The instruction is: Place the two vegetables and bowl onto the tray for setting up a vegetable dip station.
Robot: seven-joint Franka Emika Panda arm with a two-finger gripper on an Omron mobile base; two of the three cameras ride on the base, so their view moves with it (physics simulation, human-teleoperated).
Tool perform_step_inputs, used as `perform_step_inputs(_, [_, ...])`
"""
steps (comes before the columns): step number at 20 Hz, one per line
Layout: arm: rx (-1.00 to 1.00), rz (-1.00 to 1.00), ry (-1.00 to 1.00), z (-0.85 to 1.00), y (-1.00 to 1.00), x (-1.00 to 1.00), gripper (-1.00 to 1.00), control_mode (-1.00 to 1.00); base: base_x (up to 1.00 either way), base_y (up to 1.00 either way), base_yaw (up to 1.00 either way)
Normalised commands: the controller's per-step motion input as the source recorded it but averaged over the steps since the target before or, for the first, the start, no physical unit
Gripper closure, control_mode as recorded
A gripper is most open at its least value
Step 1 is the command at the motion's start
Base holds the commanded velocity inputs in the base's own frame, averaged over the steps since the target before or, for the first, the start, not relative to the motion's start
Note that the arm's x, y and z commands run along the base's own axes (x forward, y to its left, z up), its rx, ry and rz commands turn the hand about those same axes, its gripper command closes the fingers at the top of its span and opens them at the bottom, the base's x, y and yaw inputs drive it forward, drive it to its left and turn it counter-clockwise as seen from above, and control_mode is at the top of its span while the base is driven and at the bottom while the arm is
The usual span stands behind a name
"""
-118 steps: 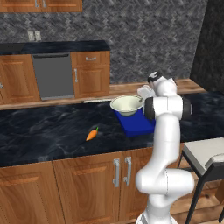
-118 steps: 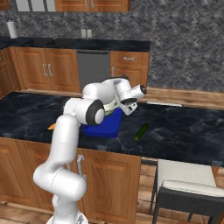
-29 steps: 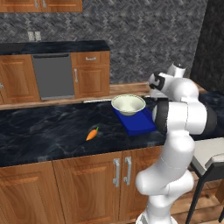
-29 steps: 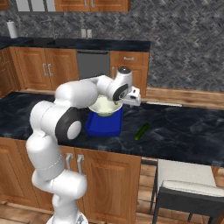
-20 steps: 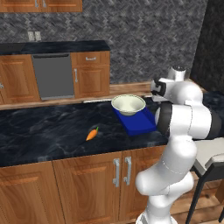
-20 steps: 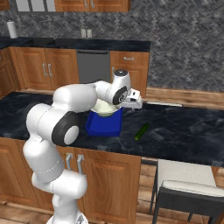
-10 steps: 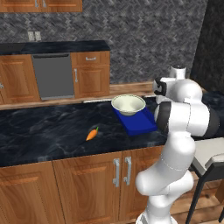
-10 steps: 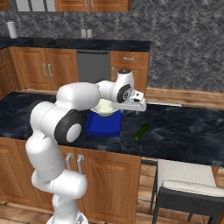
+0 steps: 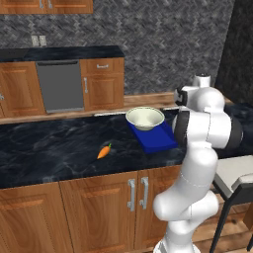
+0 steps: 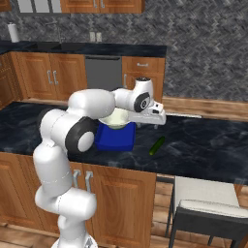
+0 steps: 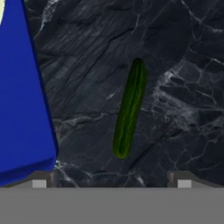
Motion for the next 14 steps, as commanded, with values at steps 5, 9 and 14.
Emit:
perform_step_inputs(5, [0.0,0.0,0.0,-0.23,-0.11,0.0,-1.0,-1.0,0.0,0.0,0.0])
perform_step_inputs(9, [0.0,0.0,-0.03,-0.3,-0.05,0.0,-1.0,-1.0,0.0,0.0,0.0])
perform_step_inputs(14, [0.0,-0.01,0.0,-0.28,-0.09,0.01,-1.0,-1.0,0.0,0.0,0.0])
